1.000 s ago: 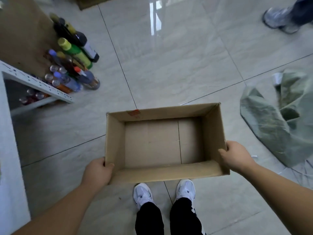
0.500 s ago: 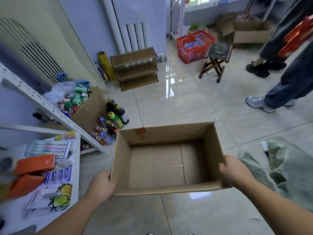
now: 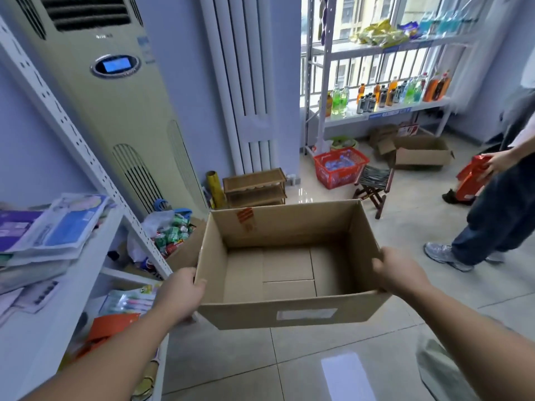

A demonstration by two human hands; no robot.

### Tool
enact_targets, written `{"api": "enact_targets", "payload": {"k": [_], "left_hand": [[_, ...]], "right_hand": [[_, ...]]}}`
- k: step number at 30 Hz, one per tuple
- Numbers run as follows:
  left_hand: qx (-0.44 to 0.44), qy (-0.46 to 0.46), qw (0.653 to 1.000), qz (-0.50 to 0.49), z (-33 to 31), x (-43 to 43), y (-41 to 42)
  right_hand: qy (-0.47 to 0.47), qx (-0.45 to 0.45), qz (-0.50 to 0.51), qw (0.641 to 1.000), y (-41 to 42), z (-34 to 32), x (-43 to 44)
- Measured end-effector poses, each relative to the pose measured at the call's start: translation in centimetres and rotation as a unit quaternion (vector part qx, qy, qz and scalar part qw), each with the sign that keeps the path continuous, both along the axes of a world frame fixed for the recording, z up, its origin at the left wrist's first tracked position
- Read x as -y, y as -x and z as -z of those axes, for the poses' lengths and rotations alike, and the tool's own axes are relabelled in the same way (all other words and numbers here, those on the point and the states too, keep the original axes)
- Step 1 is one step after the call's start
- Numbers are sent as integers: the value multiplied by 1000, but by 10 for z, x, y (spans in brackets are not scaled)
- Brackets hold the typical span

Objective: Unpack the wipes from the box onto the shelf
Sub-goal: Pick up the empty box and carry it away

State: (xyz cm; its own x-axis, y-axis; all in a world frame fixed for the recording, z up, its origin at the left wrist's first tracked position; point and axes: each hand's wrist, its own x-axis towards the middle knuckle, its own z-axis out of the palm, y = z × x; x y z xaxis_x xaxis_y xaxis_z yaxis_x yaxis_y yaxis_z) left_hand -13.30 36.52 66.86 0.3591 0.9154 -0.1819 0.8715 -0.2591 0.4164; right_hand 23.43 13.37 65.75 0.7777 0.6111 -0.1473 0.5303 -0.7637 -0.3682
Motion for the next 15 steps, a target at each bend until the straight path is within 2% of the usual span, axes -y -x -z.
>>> {"api": "enact_targets", "payload": {"k": [3,7,15], "left_hand": [[-1,-23,1000,3,-31,-7,-4],[9,-40,999,-6,-68,-18,-5],[1,-33,999,-20,-123,-5,-16]], "right_hand": [[-49,-8,26,998,-4,-27,-4],[-155,-90,61,982,-5,-49,-3],[-321,-267,84,905,-7,-74,7]]}}
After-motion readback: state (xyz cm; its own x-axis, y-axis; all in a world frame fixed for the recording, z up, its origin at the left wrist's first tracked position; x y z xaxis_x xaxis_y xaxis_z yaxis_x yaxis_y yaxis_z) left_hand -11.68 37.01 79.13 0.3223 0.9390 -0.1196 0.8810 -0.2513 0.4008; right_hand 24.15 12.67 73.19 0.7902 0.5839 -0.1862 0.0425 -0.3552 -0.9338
